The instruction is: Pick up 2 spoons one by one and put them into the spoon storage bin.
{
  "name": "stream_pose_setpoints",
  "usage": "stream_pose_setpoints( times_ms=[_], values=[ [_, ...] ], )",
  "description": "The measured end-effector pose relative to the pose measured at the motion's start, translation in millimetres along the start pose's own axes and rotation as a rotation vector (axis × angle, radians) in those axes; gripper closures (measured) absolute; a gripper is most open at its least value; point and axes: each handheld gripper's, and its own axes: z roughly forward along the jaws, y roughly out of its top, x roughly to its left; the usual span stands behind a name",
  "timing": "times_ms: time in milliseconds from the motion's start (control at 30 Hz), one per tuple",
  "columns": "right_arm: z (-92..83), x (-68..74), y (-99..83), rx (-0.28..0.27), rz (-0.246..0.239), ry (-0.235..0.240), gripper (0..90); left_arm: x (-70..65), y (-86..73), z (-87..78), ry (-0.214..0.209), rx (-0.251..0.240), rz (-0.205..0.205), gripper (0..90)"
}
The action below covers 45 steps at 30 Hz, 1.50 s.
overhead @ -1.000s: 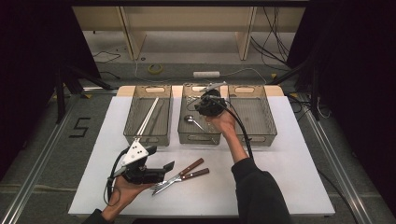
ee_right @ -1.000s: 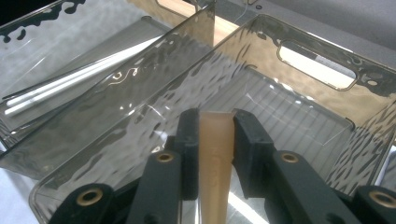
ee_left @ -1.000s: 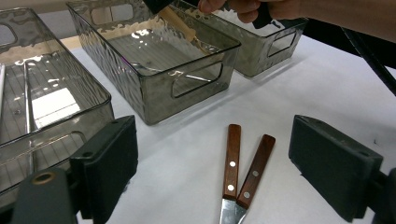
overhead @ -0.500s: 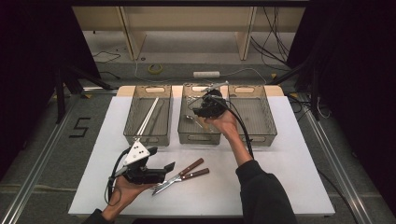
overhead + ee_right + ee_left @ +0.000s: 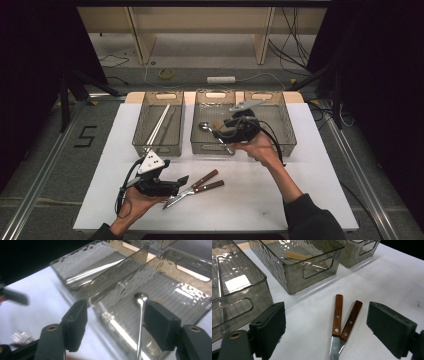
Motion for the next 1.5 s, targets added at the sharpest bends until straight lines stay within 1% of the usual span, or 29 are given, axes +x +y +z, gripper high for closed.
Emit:
stream_pose_setpoints(
  times_ms=[33,100,233,333,433,500,600,633,700,867,1067,1167,1333,1500],
  values=[
    [-5.4,1.6,-4.6,-0.007,-0.006,0.008,36.5,-0.2,0.2,0.4,0.001,0.004,0.000,15.2],
    [-15.7,4.1,-14.8,-0.024,0.001,0.015,35.2,-0.8,0.6,1.7,0.001,0.010,-0.001,15.2],
    [-34.0,3.6,-37.6,-0.054,0.014,0.011,33.9,-0.3,1.6,4.7,-0.002,0.047,-0.006,15.2],
    [-46.0,1.3,-53.3,-0.084,0.036,0.003,33.9,-0.8,2.7,7.9,0.001,0.070,-0.012,15.3],
    [-54.1,0.2,-67.0,-0.101,0.042,-0.001,33.7,-1.3,5.1,11.2,0.004,0.081,-0.014,15.5],
    [-57.8,-0.1,-76.4,-0.109,0.048,-0.005,33.7,-1.5,6.9,14.1,0.004,0.098,-0.012,15.6],
    [-62.4,1.6,-86.1,-0.115,0.053,-0.013,33.4,-1.7,8.6,19.6,0.004,0.136,-0.009,16.0],
    [-63.8,2.6,-88.9,-0.121,0.057,-0.009,33.1,-1.8,8.8,21.3,0.006,0.148,-0.003,16.1],
    [-66.9,5.7,-94.1,-0.137,0.054,-0.008,32.7,-2.4,9.7,24.5,0.008,0.165,-0.005,16.4],
    [-71.7,12.0,-105.1,-0.146,0.054,0.000,31.3,-1.0,13.4,29.8,0.006,0.192,0.000,17.6],
    [-73.6,16.2,-117.5,-0.133,0.062,-0.001,28.8,-1.1,16.3,35.2,0.008,0.230,0.013,17.7],
    [-73.6,18.5,-122.8,-0.133,0.066,0.006,27.6,-1.7,17.7,38.1,0.012,0.243,0.012,17.8],
    [-75.3,22.3,-127.8,-0.129,0.074,0.016,25.7,-3.7,20.1,43.4,0.016,0.267,0.030,18.4],
    [-77.5,26.4,-131.2,-0.124,0.068,0.018,23.9,-4.7,22.1,48.9,0.008,0.301,0.046,19.6]
  ],
)
